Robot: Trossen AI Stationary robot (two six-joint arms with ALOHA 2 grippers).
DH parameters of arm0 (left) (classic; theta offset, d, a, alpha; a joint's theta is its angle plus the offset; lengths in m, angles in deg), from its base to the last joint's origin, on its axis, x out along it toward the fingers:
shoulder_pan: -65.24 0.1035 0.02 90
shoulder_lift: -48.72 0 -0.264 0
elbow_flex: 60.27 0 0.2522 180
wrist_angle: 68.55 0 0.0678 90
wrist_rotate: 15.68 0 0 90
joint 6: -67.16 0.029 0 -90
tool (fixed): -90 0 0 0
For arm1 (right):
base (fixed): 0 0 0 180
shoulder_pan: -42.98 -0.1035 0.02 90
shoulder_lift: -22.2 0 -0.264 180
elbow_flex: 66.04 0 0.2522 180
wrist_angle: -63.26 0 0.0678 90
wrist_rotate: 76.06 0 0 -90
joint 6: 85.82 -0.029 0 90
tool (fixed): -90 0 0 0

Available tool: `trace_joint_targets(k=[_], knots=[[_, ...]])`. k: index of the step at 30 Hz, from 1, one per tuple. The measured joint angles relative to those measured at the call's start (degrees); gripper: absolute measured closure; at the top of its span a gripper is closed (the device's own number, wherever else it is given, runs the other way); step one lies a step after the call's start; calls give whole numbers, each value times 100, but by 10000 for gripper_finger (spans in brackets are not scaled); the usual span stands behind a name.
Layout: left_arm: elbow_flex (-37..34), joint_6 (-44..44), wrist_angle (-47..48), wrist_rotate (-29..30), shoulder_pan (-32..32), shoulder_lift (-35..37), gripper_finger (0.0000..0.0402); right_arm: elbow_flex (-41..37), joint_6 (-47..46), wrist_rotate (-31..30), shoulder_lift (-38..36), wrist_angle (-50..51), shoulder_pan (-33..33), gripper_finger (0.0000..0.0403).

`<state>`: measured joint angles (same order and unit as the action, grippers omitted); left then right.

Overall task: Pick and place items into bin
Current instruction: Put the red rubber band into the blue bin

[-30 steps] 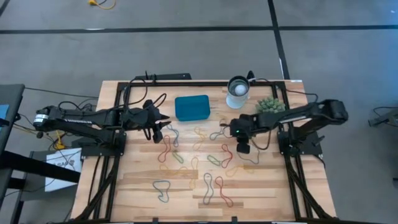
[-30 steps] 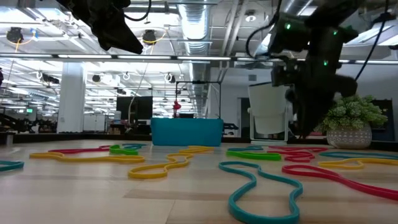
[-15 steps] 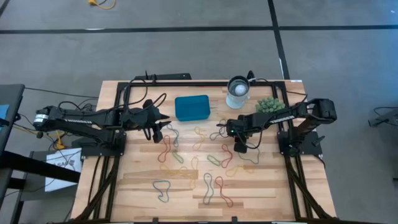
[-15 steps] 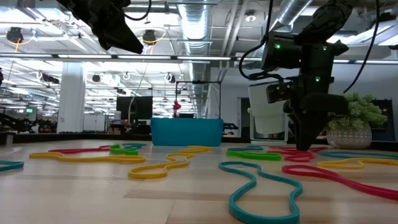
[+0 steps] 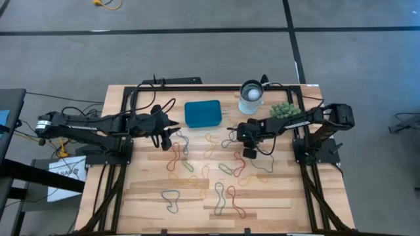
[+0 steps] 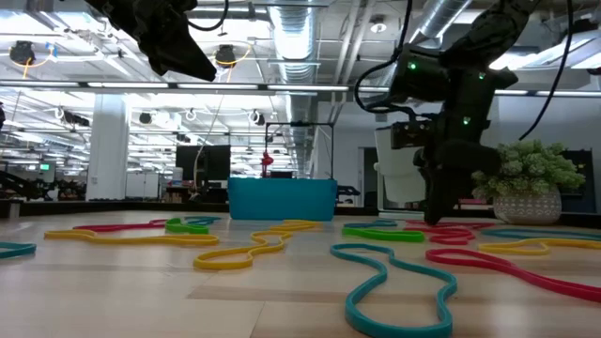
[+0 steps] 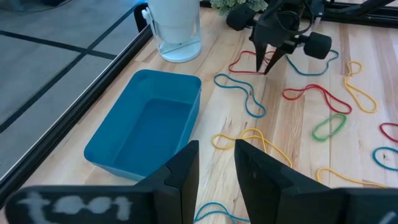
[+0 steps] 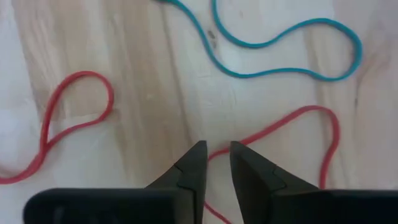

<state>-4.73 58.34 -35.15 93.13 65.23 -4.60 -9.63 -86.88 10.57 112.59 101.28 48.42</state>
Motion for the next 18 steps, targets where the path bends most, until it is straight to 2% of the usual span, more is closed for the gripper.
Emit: trace_joint_targets(k=[9, 18], knots=[[0, 0, 20, 0, 0, 0, 307, 7, -347, 26, -9, 574, -9, 352], [0, 26, 20, 0, 0, 0, 307, 2, -347, 63, -11, 519, -9, 354]])
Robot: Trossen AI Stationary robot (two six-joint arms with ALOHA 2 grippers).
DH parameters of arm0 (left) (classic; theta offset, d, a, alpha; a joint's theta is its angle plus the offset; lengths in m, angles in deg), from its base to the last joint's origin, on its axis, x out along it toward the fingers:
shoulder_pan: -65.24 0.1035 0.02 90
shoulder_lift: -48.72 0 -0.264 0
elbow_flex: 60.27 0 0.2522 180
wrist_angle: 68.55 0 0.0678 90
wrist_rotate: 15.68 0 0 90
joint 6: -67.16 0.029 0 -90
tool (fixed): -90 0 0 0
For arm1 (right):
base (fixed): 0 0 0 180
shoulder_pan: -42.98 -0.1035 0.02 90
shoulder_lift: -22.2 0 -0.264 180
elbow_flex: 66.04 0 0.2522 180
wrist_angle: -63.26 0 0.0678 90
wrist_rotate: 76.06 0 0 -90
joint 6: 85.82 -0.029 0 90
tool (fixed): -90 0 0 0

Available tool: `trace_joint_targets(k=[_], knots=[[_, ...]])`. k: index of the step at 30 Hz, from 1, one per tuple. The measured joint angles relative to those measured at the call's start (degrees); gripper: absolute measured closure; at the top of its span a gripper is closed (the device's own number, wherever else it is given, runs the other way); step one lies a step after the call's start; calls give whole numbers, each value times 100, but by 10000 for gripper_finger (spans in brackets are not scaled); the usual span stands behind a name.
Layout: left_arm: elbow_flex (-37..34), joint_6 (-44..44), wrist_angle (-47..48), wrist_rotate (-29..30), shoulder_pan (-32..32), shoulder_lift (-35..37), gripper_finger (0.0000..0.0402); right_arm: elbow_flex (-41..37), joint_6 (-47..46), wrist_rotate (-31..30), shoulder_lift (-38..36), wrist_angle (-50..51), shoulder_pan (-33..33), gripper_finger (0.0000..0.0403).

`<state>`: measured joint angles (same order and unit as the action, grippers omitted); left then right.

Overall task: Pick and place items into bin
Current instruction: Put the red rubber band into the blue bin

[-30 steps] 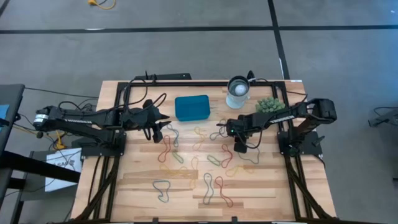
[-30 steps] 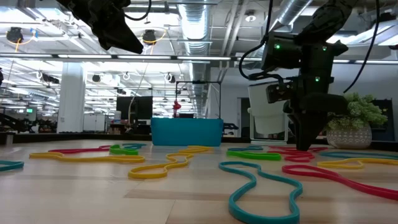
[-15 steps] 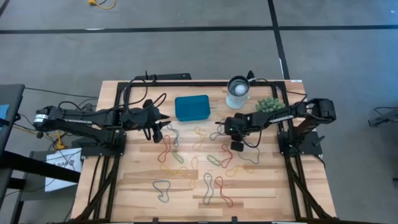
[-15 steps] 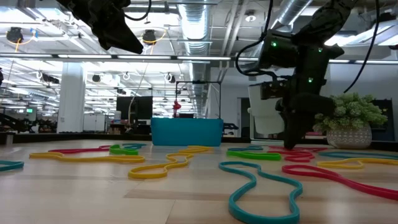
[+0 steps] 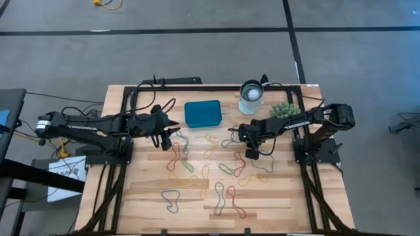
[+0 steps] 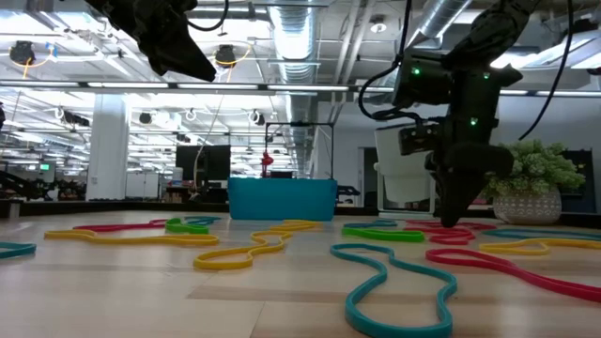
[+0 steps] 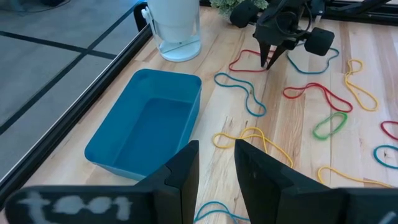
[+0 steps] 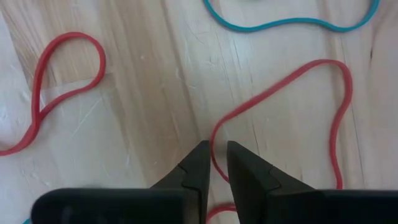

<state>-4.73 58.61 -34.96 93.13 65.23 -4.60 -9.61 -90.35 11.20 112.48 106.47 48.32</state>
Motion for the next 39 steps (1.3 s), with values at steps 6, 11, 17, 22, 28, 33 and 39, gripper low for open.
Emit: trace_joint_targets(k=[6, 11, 17, 22, 28, 33, 39], knots=[[0, -2, 0, 0, 0, 0, 307, -7, -195, 132, 0, -70, 0, 388], [0, -2, 1, 0, -1, 0, 307, -9, -307, 144, 0, -161, -7, 395], [0, -4, 2, 0, -1, 0, 307, -9, -273, 166, 2, -501, -9, 400], [0, -5, 0, 0, 0, 0, 307, -9, -271, 158, 2, -874, -10, 401], [0, -4, 2, 0, 0, 0, 307, -9, -677, 73, 2, -1358, -7, 402], [0, -5, 2, 0, 0, 0, 307, -9, -883, 26, 2, -2174, -58, 402], [0, -4, 2, 0, 0, 0, 307, -4, -825, 29, -65, -3375, -169, 402]])
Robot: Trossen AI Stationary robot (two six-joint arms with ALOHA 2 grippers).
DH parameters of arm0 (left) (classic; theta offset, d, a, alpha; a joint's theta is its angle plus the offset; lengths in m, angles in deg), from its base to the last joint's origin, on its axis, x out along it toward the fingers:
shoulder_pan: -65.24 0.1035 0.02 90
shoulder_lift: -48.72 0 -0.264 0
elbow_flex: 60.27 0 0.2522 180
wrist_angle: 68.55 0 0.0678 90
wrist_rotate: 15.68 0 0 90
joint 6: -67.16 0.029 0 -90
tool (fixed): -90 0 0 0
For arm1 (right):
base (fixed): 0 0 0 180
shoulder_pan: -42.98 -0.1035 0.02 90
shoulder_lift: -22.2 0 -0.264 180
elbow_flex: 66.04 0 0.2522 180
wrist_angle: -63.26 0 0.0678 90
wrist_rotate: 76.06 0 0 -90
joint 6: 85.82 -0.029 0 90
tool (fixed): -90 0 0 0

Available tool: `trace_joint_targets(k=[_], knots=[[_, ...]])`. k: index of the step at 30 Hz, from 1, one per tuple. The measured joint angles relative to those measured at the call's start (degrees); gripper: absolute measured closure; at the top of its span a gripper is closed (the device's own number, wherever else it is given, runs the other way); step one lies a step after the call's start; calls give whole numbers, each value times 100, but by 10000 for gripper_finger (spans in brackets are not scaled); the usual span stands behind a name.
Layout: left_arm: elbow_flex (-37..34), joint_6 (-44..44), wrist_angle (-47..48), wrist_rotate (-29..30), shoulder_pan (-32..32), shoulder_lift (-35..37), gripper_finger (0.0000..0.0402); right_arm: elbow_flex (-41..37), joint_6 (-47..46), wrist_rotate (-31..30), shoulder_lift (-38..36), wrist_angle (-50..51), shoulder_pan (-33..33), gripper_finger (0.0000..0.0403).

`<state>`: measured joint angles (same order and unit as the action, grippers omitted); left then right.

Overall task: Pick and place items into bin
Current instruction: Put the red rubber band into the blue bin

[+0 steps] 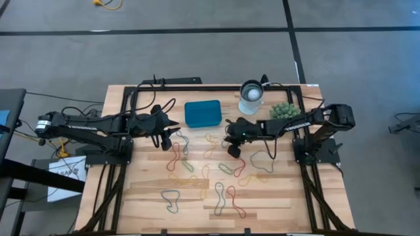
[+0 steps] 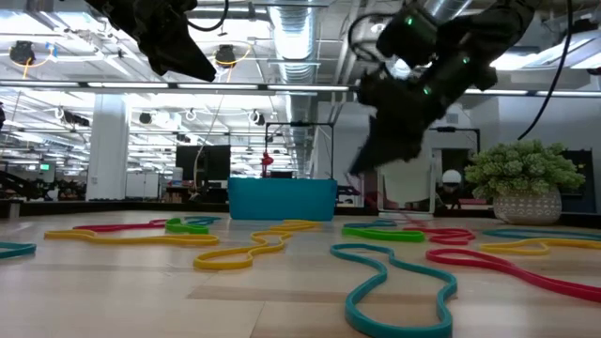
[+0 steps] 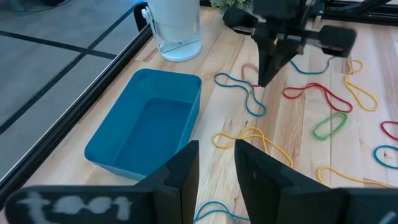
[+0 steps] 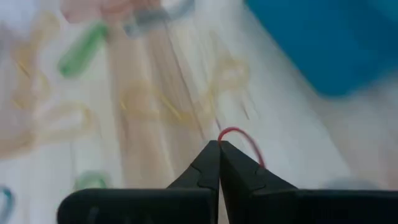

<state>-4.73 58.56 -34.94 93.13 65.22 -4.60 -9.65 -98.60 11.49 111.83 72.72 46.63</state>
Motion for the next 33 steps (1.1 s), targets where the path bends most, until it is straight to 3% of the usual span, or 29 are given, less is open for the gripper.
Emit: trace_joint_targets(k=[13, 21, 28, 33], knots=[[2, -2, 0, 2, 1, -2, 307, 7, 472, -47, -739, -3648, 226, 403], [2, 0, -2, 138, -2, -2, 307, 7, 821, -45, -641, -3890, 611, 403], [2, -4, -26, 886, 1, -2, 307, 4, 510, -43, 74, -4476, 964, 403], [2, -4, -24, 1005, 1, -2, 307, 4, 460, -45, 549, -4886, 1111, 403]])
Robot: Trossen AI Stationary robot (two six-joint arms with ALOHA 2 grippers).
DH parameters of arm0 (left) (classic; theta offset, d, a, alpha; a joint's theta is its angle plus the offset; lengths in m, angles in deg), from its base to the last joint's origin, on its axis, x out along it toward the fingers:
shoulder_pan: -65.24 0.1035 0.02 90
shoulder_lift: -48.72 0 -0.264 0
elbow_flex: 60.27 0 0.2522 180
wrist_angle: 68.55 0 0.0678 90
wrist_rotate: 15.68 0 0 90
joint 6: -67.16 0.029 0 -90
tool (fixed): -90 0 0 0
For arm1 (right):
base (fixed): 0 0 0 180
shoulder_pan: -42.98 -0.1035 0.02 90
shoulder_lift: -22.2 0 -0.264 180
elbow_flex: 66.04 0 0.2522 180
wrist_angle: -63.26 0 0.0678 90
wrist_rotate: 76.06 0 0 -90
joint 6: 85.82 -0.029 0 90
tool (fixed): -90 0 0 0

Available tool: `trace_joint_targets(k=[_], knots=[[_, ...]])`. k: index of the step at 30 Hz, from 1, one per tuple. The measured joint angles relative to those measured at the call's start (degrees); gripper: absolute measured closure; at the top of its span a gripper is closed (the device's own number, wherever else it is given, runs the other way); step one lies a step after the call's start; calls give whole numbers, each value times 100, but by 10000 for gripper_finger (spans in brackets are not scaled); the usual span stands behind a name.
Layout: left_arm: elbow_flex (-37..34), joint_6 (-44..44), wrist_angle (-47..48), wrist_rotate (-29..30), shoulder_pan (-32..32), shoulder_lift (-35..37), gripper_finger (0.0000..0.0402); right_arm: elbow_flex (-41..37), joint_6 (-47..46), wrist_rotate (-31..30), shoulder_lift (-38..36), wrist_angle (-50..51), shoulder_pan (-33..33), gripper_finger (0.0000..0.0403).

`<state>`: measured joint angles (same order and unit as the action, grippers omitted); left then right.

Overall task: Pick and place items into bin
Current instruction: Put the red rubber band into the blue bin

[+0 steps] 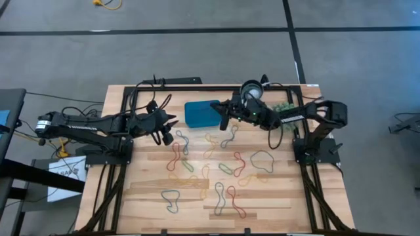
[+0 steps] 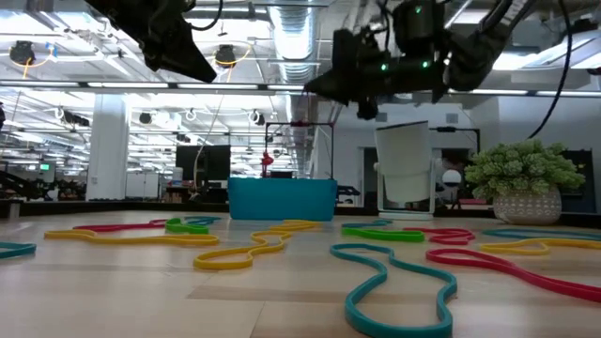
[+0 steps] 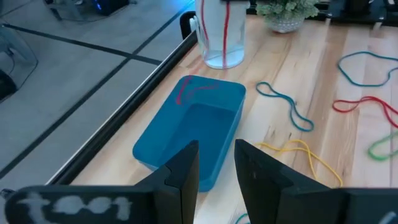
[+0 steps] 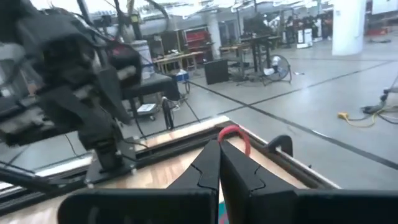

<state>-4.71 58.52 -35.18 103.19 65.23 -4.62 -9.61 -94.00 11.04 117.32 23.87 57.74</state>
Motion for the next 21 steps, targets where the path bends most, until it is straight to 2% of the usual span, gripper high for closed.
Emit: trace_joint_targets(k=[5, 15, 21], knots=[[0, 1, 3, 1, -1, 0, 307, 96, -217, -4, 474, 19, 92, 403], [0, 1, 26, 4, -2, 0, 307, 772, -206, -20, 1554, 29, 150, 403], [0, 2, 28, 4, -2, 0, 307, 1131, -202, -22, 1961, 307, 150, 403]])
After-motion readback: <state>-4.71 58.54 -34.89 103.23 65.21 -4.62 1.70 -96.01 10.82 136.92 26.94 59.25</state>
